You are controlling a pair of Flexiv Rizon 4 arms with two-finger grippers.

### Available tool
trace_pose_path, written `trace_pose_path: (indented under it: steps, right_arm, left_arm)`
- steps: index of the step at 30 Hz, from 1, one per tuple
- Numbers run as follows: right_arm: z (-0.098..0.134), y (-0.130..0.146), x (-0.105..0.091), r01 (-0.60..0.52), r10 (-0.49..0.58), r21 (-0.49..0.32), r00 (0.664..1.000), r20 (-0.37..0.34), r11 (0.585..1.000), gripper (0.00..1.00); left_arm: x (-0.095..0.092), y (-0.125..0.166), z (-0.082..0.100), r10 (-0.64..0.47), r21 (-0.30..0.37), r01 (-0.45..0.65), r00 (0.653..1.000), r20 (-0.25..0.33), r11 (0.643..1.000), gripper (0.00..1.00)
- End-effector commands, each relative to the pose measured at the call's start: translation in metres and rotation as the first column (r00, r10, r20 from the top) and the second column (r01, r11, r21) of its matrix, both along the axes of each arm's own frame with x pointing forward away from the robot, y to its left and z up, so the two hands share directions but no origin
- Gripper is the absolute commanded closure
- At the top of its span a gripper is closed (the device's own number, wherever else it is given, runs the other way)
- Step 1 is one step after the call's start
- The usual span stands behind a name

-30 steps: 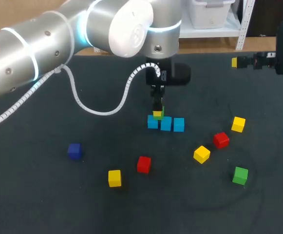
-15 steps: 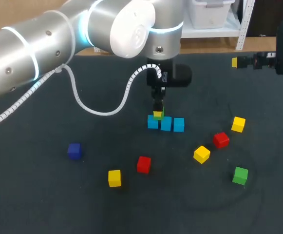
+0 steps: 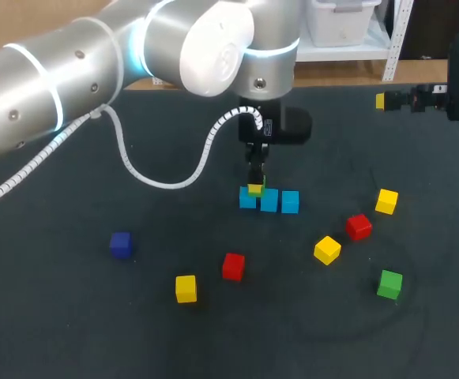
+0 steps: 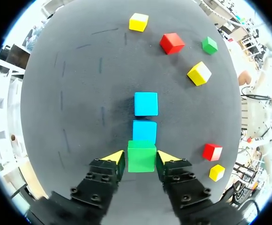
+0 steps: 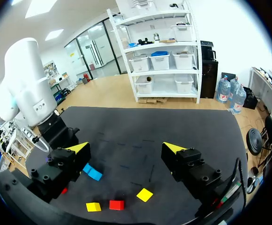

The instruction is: Place the blue cubes, place green cubes on the blue cubes, place the yellow cubes on the green cubes, then place the red cubes on the yellow cubes, and place purple cube on the red cubes.

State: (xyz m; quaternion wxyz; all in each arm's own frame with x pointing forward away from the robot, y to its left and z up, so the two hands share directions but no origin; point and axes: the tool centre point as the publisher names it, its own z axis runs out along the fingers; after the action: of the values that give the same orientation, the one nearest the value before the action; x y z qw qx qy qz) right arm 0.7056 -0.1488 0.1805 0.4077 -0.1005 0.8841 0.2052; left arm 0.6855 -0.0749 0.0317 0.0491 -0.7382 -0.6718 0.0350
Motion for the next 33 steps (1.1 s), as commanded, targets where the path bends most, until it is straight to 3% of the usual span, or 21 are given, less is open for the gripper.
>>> trace_pose_path:
  steps: [1,2,8,21,26,33]
  right_arm:
    - [-0.001,-0.001,0.000,-0.003,0.003,0.001,1.000,0.000,1.000,0.00]
    - [-0.001,-0.001,0.000,-0.003,0.003,0.001,1.000,0.000,1.000,0.00]
    - [-0.001,-0.001,0.000,-0.003,0.003,0.001,1.000,0.000,1.000,0.00]
    - [-0.001,-0.001,0.000,-0.003,0.003,0.001,1.000,0.000,1.000,0.00]
    - [-0.001,-0.001,0.000,-0.003,0.003,0.001,1.000,0.000,1.000,0.00]
    - [-0.001,-0.001,0.000,-0.003,0.003,0.001,1.000,0.000,1.000,0.00]
  left_arm:
    - [0.000,0.000,-0.001,0.002,0.001,-0.002,1.000,0.001,1.000,0.19]
    - [0.000,0.000,-0.001,0.002,0.002,-0.002,1.000,0.000,1.000,0.00]
    - [0.000,0.001,0.004,0.015,-0.016,-0.015,1.000,-0.006,1.000,0.00]
    - [0.000,0.035,0.050,0.163,-0.154,-0.157,0.986,0.026,0.976,0.00]
    - [0.004,0.055,0.062,0.278,-0.241,-0.263,0.960,0.029,0.934,0.00]
    - [0.014,0.086,0.080,0.453,-0.340,-0.411,0.890,0.052,0.846,0.00]
